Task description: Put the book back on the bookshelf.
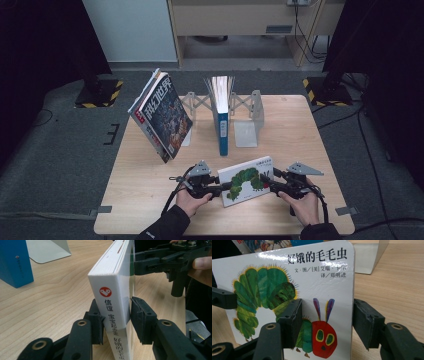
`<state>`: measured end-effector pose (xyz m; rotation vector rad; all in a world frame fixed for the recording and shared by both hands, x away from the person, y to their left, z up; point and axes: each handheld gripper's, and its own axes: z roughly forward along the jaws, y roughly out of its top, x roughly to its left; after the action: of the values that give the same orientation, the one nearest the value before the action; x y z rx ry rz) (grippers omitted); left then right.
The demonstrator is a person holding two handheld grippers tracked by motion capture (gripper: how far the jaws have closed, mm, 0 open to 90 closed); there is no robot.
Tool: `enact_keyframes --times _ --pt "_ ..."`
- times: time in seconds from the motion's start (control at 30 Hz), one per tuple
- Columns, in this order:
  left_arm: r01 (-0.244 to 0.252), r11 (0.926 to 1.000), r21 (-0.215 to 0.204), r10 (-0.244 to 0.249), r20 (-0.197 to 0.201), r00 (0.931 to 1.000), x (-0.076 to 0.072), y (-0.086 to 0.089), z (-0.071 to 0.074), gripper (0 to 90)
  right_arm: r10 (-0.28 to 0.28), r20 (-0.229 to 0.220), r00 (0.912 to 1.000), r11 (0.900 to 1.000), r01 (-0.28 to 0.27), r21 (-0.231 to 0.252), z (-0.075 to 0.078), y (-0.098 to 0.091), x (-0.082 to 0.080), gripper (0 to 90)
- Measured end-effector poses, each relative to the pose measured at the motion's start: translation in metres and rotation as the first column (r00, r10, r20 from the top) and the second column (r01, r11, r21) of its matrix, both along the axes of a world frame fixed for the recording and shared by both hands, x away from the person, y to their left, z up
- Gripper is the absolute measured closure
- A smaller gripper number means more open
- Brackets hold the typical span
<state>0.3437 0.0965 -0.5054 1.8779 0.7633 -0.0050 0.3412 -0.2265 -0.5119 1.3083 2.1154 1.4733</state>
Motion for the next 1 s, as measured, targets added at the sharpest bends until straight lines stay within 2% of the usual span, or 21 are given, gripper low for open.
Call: enact_keyframes --times 0.07,0.17,0.3,0.4,0.53,0.77,0.9,1.0 --pt "0.005 1.0000 -0.007 -0.005 0.003 1.0000 0.000 0.000 -0.001 63.5 0.001 0.001 1.0000 1.0000 -0.001 0.007 -0.001 -0.001 -0.001 42.1" --pt "0.008 0.9999 -0.009 -0.008 0.004 1.0000 -0.001 0.000 -0.001 64.0 0.028 -0.039 0.9989 0.9996 -0.028 -0.006 -0.008 -0.001 -0.001 37.7" --pt "0.005 0.9999 -0.011 -0.005 -0.006 1.0000 0.000 0.000 -0.001 64.0 0.035 -0.035 0.9988 0.9990 -0.036 -0.028 -0.007 0.000 -0.001 38.6" --pt "0.004 0.9999 -0.012 -0.004 0.002 1.0000 0.000 -0.001 -0.001 64.1 0.035 -0.026 0.9991 0.9984 -0.036 -0.043 -0.006 0.000 0.001 38.8" --pt "0.010 0.9997 -0.021 -0.010 0.012 0.9999 0.001 -0.001 -0.004 63.7 0.029 -0.019 0.9994 0.9988 -0.029 -0.040 -0.005 0.000 0.002 39.8" --pt "0.051 0.9987 0.000 -0.051 0.004 0.9987 -0.001 -0.007 -0.011 61.8 0.037 -0.007 0.9993 0.9980 -0.037 -0.051 -0.006 0.000 0.000 41.2" --pt "0.092 0.9945 0.051 -0.092 -0.005 0.9958 -0.004 -0.015 -0.018 59.3 0.045 -0.007 0.9989 0.9976 -0.046 -0.053 -0.007 0.000 0.001 41.5" --pt "0.107 0.9929 0.053 -0.106 -0.019 0.9942 -0.004 -0.019 -0.020 61.1 0.052 -0.008 0.9986 0.9971 -0.052 -0.055 -0.006 0.001 0.000 41.5"
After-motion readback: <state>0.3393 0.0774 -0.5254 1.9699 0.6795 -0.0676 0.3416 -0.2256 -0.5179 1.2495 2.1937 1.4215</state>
